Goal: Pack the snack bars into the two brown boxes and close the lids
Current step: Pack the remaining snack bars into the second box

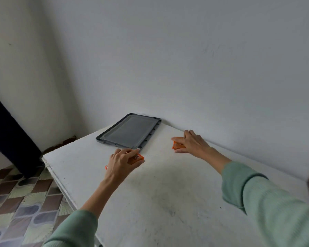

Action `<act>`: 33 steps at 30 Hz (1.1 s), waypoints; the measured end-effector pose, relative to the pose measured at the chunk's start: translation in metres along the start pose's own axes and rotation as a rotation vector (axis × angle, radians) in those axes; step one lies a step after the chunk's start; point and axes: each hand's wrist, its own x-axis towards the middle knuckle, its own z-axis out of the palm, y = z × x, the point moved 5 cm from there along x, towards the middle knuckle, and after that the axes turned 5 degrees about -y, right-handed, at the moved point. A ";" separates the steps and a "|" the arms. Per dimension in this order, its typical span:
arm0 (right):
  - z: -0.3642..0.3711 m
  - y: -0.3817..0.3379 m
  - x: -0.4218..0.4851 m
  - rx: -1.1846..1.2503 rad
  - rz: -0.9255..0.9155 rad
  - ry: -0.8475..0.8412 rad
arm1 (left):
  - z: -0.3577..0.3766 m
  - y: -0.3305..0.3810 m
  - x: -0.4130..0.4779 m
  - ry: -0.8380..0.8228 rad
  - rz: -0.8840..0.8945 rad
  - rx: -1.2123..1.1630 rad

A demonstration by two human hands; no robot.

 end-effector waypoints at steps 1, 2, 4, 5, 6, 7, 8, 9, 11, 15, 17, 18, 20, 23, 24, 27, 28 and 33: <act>-0.016 -0.001 -0.011 0.005 -0.007 0.039 | -0.005 0.014 0.002 0.015 0.020 -0.016; -0.032 0.001 -0.030 0.013 -0.004 0.073 | -0.010 0.035 0.000 0.034 0.053 -0.037; -0.062 0.009 -0.078 0.034 0.012 0.133 | -0.022 0.085 -0.009 0.067 0.145 -0.076; -0.074 0.014 -0.104 0.039 0.023 0.165 | -0.027 0.111 -0.017 0.075 0.199 -0.089; -0.085 0.019 -0.131 0.038 0.039 0.197 | -0.031 0.138 -0.026 0.082 0.256 -0.101; -0.093 0.025 -0.159 0.033 0.058 0.225 | -0.035 0.166 -0.036 0.091 0.309 -0.118; -0.101 0.029 -0.187 0.029 0.078 0.251 | -0.039 0.192 -0.047 0.095 0.353 -0.146; -0.107 0.033 -0.215 0.025 0.100 0.275 | -0.041 0.216 -0.059 0.094 0.392 -0.182; -0.112 0.042 -0.271 0.031 0.148 0.315 | -0.043 0.265 -0.085 0.086 0.484 -0.240; -0.101 0.056 -0.385 0.088 0.258 0.357 | -0.034 0.351 -0.139 0.006 0.718 -0.300; -0.088 0.063 -0.438 0.127 0.324 0.352 | -0.024 0.385 -0.163 -0.050 0.853 -0.291; -0.080 0.066 -0.462 0.142 0.358 0.346 | -0.019 0.399 -0.174 -0.077 0.909 -0.283; -0.062 0.072 -0.503 0.167 0.423 0.314 | -0.007 0.424 -0.194 -0.181 0.955 -0.276; -0.034 0.075 -0.545 0.203 0.502 0.244 | 0.018 0.453 -0.223 -0.388 1.003 -0.201; -0.026 0.075 -0.555 0.221 0.524 0.227 | 0.027 0.460 -0.232 -0.434 1.046 -0.152; -0.004 0.071 -0.578 0.255 0.593 0.164 | 0.049 0.473 -0.255 -0.567 1.151 -0.046; 0.002 0.069 -0.583 0.234 0.606 0.132 | 0.054 0.476 -0.259 -0.591 1.172 -0.022; 0.009 0.066 -0.588 0.104 0.598 0.072 | 0.057 0.484 -0.270 -0.547 1.279 0.019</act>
